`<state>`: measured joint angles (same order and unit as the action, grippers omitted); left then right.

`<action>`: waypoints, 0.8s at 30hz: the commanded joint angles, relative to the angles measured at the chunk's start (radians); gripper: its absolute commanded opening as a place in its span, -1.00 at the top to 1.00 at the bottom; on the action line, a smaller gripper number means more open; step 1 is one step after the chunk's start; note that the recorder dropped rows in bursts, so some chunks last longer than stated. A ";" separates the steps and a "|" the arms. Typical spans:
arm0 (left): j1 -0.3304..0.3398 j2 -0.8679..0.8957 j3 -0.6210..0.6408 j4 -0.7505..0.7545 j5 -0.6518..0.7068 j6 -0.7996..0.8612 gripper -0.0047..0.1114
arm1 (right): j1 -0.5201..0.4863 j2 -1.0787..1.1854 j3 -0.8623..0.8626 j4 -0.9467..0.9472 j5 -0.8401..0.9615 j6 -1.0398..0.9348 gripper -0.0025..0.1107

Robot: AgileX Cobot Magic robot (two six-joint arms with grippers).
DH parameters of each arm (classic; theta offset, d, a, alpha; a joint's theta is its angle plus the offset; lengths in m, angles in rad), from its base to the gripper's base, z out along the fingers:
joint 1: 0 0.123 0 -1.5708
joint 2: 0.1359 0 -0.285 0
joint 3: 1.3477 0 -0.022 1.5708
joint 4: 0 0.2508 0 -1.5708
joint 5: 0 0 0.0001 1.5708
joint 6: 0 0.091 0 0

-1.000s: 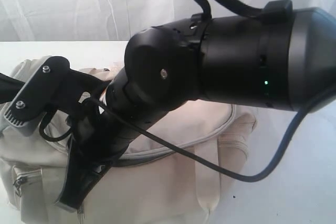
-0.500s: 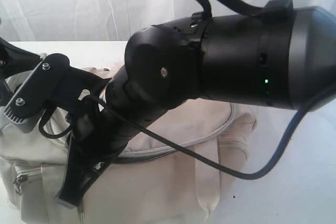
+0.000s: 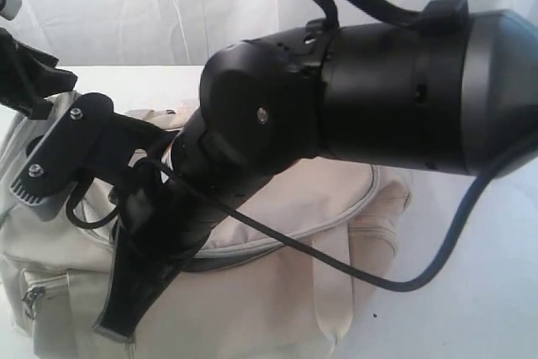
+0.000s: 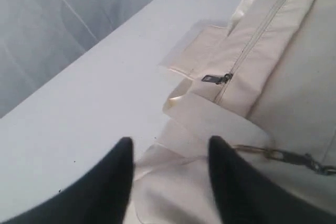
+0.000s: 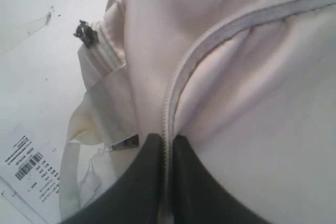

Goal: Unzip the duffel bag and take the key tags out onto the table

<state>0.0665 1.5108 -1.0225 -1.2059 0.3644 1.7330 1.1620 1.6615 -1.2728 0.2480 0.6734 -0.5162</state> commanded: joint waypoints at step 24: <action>0.002 -0.440 0.161 0.226 0.556 -0.609 0.92 | 0.003 -0.178 0.007 -0.295 0.182 0.039 -0.31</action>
<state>0.0681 1.0774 -0.8985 -0.9203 0.9542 1.1343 1.1641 1.4543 -1.2731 0.0193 0.8417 -0.4817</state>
